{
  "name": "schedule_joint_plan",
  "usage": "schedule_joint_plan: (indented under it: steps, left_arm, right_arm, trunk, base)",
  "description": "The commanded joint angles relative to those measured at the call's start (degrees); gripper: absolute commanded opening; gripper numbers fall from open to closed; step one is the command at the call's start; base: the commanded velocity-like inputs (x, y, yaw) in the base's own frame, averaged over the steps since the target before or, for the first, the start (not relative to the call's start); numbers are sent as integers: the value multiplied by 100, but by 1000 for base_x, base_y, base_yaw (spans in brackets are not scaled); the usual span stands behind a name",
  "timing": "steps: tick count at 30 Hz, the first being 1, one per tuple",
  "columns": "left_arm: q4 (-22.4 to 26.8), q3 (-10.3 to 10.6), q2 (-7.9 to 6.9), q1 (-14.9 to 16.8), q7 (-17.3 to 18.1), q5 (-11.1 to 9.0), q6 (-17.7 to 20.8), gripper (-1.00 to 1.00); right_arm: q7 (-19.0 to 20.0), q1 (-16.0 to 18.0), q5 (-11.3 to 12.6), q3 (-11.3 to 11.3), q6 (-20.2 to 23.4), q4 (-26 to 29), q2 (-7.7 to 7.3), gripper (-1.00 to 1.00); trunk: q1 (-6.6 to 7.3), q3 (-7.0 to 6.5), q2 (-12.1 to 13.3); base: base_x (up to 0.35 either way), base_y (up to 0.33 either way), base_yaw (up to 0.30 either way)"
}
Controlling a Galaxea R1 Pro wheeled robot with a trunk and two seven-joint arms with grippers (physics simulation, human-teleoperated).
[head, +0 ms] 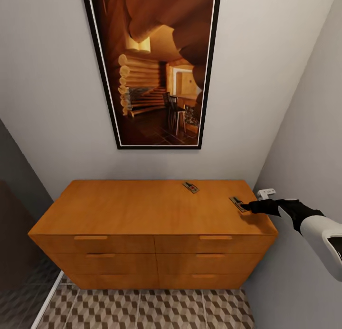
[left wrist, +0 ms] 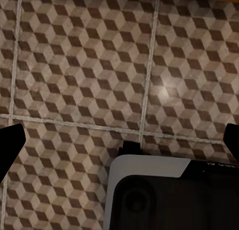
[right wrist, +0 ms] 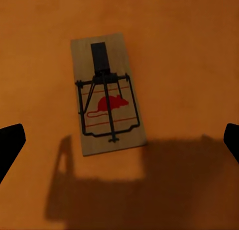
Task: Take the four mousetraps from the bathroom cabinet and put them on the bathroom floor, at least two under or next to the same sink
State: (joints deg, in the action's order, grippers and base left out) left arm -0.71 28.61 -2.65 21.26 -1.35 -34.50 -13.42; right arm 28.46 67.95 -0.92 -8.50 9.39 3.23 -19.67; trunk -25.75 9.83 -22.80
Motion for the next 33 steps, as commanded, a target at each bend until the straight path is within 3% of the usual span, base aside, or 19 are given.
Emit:
schedule_joint_plan:
  steps: [1, 24, 33]
  left_arm:
    - [-8, 48, 2, 6, -14, -22, -21, 100]
    - [-8, 48, 2, 6, -14, -22, -21, 100]
    - [-8, 49, 2, 6, -14, -22, -21, 100]
  right_arm:
    - [19, 2, -8, -20, 28, 11, -3, 100]
    - [19, 1, -6, -18, 28, 11, -2, 100]
    - [19, 0, -6, -20, 28, 11, -2, 100]
  trunk:
    - [-3, 13, -12]
    - [-3, 193, -12]
    - [-3, 273, -12]
  base:
    - [0, 0, 0]
    - [0, 0, 0]
    - [107, 0, 0]
